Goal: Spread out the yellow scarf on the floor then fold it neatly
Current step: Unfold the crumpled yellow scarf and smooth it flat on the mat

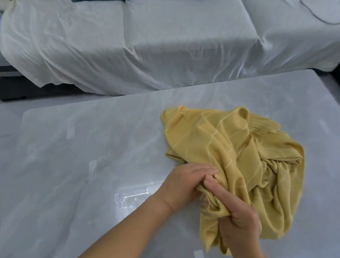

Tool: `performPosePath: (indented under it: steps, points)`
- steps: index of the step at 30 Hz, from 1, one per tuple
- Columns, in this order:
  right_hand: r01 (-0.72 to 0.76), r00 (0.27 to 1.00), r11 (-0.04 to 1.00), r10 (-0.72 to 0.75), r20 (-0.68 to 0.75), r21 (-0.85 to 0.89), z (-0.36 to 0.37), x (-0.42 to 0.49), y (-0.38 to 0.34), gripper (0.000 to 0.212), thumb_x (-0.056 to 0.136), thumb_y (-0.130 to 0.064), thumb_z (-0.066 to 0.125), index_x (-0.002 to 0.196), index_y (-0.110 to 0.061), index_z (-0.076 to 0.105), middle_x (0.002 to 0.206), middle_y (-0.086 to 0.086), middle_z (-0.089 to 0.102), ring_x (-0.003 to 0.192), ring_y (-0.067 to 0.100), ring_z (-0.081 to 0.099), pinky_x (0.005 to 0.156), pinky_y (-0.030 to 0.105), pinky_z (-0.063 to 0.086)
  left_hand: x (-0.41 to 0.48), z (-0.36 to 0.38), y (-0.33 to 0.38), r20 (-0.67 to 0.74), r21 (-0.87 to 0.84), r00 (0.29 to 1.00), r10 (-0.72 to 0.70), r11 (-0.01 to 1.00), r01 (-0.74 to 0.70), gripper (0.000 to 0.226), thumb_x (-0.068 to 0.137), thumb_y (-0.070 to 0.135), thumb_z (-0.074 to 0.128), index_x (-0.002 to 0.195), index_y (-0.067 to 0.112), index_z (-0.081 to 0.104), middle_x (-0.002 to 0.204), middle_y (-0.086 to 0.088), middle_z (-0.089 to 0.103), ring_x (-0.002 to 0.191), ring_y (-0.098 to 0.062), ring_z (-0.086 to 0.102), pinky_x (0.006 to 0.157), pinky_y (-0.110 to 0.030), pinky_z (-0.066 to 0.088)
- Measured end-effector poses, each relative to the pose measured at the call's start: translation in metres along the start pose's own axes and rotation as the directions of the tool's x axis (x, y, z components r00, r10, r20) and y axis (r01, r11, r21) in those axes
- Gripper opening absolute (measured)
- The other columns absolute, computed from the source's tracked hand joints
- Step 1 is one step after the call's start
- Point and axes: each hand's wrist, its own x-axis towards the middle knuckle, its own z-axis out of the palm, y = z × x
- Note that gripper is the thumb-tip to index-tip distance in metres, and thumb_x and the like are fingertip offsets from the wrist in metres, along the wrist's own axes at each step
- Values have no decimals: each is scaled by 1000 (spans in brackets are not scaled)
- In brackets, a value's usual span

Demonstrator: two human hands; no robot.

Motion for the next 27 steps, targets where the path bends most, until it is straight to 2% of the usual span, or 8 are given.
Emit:
performPosePath:
  steps: [2, 4, 7, 10, 14, 19, 23, 27]
  points:
    - [25, 999, 1000, -25, -23, 8, -3, 0, -9, 41, 76, 7, 65, 115, -3, 63, 117, -1, 67, 109, 15, 63, 94, 24, 48, 1, 7, 4, -32, -18, 999, 37, 999, -38, 30, 78, 12, 52, 101, 6, 71, 105, -5, 71, 104, -10, 59, 98, -10, 36]
    - [58, 998, 998, -57, -23, 17, -5, 4, -17, 35, 81, -2, 64, 116, -3, 63, 115, 0, 67, 108, 13, 63, 92, 22, 48, 0, 10, 6, -38, -28, 998, 56, 998, -57, 29, 80, 13, 52, 101, 8, 71, 107, -2, 70, 108, -6, 57, 99, -8, 33]
    - [63, 998, 998, -62, -29, 18, -11, 13, -22, 37, 80, -5, 61, 117, -12, 64, 114, -3, 68, 104, 11, 65, 88, 22, 50, 0, 4, 8, -136, -75, 990, 45, 996, -56, 21, 79, 14, 57, 93, 11, 73, 100, 0, 72, 98, -6, 62, 87, -15, 46]
    - [-82, 994, 994, 87, -71, 67, -18, 25, -21, 44, 77, -13, 61, 117, -32, 62, 107, -13, 69, 94, 8, 68, 79, 20, 53, 2, -20, 4, -220, -89, 975, 4, 996, -24, 16, 78, 18, 61, 92, 20, 69, 87, 4, 72, 79, -5, 63, 69, -19, 50]
    - [-231, 971, 969, 235, -42, 84, -18, 38, -22, 37, 74, -30, 64, 108, -44, 61, 97, -23, 69, 86, 2, 68, 73, 15, 53, -6, -50, -1, -80, 5, 996, -28, 1000, 29, 14, 83, 22, 59, 93, 27, 68, 84, 10, 70, 73, -8, 63, 63, -27, 49]
    - [-403, 915, 904, 402, 38, 144, -9, 49, -20, 37, 76, -2, 68, 92, -35, 74, 89, -14, 73, 88, 3, 68, 79, 26, 55, -23, -67, 5, -32, 14, 988, -152, 988, 153, 5, 83, 27, 60, 87, 29, 63, 75, 14, 63, 67, -6, 57, 61, -30, 47]
    - [-451, 892, 870, 438, 109, 200, -3, 55, -23, 37, 79, 5, 66, 86, -30, 76, 87, -9, 74, 89, 9, 69, 81, 36, 55, -31, -76, 17, -69, -12, 978, -195, 981, 195, 3, 80, 32, 63, 81, 31, 60, 67, 27, 55, 63, 2, 49, 57, -12, 37]
    - [-455, 887, 866, 422, 187, 207, -1, 60, -27, 42, 78, 4, 69, 82, -38, 75, 88, -9, 74, 89, 11, 69, 80, 33, 55, -35, -87, 23, -108, -32, 971, -214, 977, 212, 11, 79, 37, 66, 79, 30, 58, 65, 23, 54, 58, 0, 47, 55, -12, 35]
